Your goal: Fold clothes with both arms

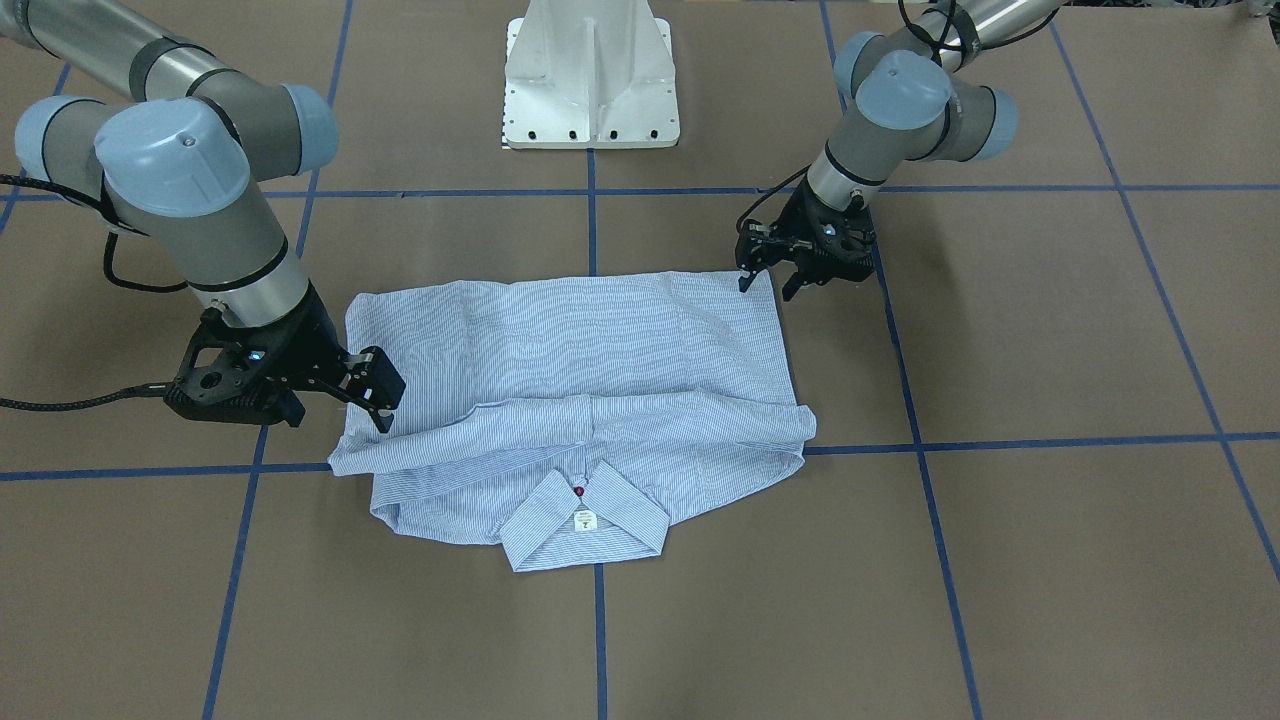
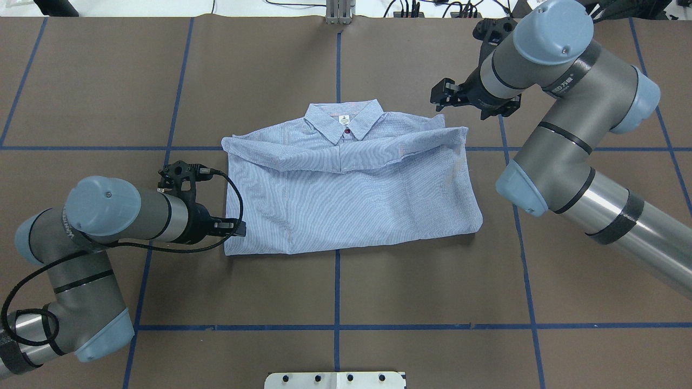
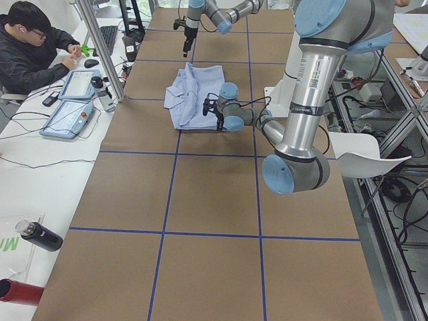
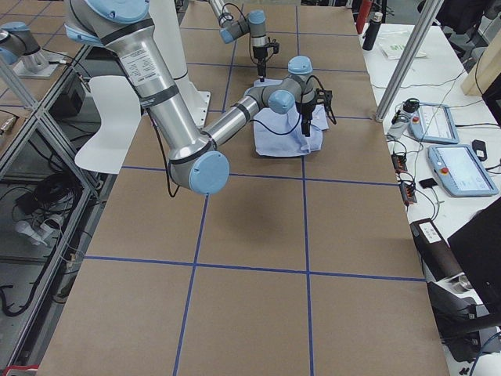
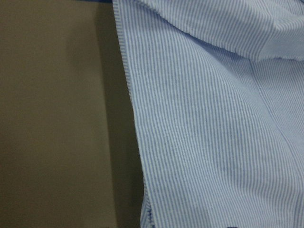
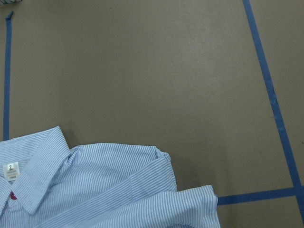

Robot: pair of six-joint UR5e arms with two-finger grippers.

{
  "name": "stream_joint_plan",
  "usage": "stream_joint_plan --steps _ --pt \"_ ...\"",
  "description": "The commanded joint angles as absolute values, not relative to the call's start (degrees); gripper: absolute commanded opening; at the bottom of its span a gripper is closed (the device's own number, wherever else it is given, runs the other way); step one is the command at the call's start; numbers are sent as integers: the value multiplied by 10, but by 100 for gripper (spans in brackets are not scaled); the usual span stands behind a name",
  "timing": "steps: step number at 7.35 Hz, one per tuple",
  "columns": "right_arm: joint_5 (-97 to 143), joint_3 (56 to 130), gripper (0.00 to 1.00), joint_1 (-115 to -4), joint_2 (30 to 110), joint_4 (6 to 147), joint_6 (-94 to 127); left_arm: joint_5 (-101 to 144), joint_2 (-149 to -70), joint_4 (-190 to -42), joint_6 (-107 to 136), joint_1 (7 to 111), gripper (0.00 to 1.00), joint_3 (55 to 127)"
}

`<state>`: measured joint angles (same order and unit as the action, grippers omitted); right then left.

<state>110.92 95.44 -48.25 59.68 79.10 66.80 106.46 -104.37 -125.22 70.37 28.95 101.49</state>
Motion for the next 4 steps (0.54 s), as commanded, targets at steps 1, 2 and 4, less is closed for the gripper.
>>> stream_joint_plan --steps 1,2,4 --pt "1108 954 100 -483 597 791 668 1064 -1043 -1252 704 277 66 1013" --pt "1107 954 100 -483 597 791 668 1064 -1043 -1252 705 274 66 1013" --pt "1107 954 100 -483 597 790 669 1064 -1043 -1251 715 265 64 1013"
